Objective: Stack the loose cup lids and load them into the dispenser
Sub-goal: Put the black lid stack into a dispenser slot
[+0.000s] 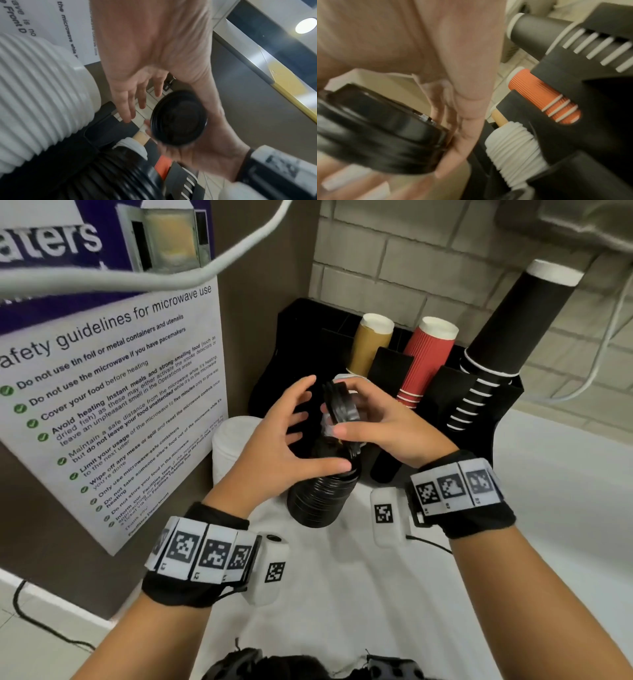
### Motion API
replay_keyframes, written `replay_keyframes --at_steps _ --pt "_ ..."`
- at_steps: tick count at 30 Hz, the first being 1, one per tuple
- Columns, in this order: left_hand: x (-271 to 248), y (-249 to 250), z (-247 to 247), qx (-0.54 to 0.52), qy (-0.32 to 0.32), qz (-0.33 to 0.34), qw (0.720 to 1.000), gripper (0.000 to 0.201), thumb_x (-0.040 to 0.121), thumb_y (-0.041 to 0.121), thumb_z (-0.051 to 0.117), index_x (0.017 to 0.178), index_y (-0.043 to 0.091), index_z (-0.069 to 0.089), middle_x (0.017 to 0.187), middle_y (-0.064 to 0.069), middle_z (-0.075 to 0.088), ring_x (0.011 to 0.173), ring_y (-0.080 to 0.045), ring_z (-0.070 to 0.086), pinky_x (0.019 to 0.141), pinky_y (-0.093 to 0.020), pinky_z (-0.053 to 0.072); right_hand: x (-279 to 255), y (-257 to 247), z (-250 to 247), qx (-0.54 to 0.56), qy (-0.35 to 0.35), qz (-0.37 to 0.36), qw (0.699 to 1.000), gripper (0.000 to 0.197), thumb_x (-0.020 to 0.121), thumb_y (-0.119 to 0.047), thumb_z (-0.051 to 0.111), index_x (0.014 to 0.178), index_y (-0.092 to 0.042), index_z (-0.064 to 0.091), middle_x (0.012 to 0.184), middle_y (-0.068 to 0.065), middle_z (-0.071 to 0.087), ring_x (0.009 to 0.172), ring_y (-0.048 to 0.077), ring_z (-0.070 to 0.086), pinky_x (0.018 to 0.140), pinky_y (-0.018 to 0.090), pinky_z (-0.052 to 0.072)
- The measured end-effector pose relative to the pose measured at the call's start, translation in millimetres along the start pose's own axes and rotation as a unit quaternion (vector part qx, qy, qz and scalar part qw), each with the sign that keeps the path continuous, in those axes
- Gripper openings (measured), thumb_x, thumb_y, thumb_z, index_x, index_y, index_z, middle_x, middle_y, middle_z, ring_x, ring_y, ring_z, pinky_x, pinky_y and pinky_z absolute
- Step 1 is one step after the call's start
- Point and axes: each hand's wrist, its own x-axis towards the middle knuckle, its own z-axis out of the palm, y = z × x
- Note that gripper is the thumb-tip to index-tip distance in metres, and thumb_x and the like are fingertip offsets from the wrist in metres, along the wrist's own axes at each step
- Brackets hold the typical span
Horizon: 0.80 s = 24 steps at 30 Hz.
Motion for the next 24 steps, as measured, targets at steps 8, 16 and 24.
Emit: replay_keyframes --at_steps 8,16,24 --pt "-2.1 3.6 9.7 -0.086 -0.005 0.019 0.996 0.107 0.055 0.031 0.088 0.146 0.035 0.033 0.144 0.004 0.045 0.124 -0.018 0.057 0.104 -0.047 0.048 -14.8 -9.7 0.3 0.026 -0.004 -0.037 0.999 0.075 0.071 -0.026 0.078 0.137 -0.021 0.044 0.128 0.015 0.057 0.116 0.025 0.059 0.100 0.042 0.048" --pt "0.5 -1.0 11.8 -0.065 -0.034 0.036 0.997 0.103 0.055 0.034 0.088 0.140 0.052 0.032 0.135 0.024 0.050 0.123 -0.007 0.056 0.103 -0.029 0.048 -24.1 -7.7 -4.5 0.007 0.009 -0.059 0.998 0.075 0.071 -0.009 0.080 0.138 -0.015 0.046 0.132 0.012 0.054 0.118 0.020 0.058 0.097 0.031 0.048" --pt "0.2 -8.4 7.7 -0.061 0.011 0.012 0.998 0.075 0.071 0.042 0.077 0.136 0.048 0.039 0.137 0.015 0.047 0.120 -0.005 0.057 0.100 -0.028 0.049 -21.1 22.1 -40.0 -0.130 0.235 -0.045 0.962 0.072 0.067 -0.023 0.087 0.129 -0.023 0.048 0.120 -0.008 0.058 0.109 -0.002 0.057 0.093 0.015 0.046"
